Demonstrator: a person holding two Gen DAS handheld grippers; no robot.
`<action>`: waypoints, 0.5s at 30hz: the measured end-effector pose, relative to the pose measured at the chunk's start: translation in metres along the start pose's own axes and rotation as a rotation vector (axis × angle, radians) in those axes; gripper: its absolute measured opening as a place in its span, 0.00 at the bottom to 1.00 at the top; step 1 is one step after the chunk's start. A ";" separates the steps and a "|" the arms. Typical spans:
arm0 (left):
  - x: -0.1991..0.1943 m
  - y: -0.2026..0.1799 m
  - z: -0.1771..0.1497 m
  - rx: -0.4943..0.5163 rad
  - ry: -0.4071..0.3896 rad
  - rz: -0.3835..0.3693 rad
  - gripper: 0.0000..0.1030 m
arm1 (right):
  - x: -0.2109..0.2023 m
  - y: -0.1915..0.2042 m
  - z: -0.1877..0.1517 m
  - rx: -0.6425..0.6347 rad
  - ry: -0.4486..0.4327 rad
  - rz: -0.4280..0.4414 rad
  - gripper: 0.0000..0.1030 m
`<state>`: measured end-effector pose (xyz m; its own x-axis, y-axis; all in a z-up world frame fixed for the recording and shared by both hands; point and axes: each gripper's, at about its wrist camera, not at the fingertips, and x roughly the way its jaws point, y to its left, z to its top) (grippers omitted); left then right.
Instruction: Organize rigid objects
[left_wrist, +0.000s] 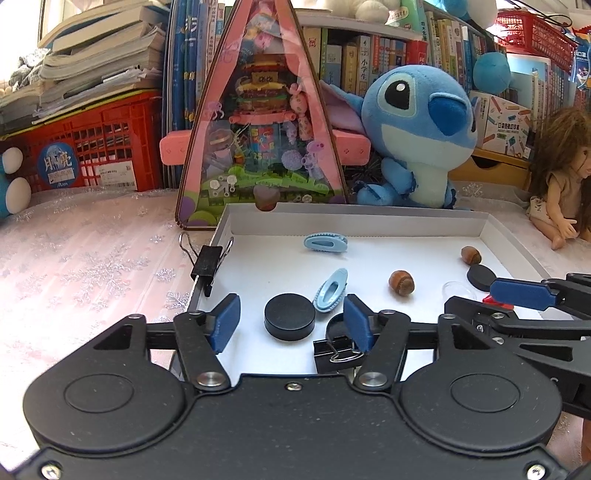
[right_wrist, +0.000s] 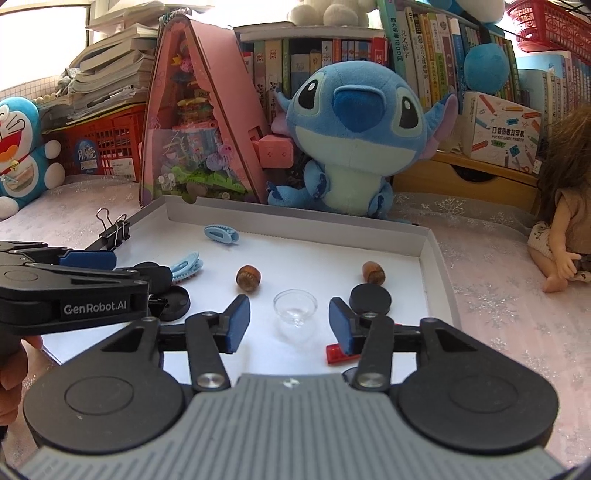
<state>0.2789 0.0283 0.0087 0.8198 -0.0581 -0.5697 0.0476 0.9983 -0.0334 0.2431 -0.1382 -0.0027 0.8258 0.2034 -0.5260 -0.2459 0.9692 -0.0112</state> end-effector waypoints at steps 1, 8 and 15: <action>-0.003 -0.001 0.000 0.003 -0.006 0.002 0.63 | -0.001 -0.001 0.000 0.002 -0.003 -0.004 0.64; -0.020 -0.007 0.002 0.016 -0.035 0.006 0.77 | -0.016 -0.007 0.002 0.023 -0.029 -0.029 0.74; -0.038 -0.012 0.002 0.021 -0.045 0.008 0.80 | -0.032 -0.010 0.002 0.029 -0.053 -0.052 0.80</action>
<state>0.2483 0.0189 0.0327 0.8448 -0.0508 -0.5326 0.0527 0.9985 -0.0117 0.2203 -0.1540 0.0160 0.8632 0.1587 -0.4792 -0.1873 0.9822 -0.0121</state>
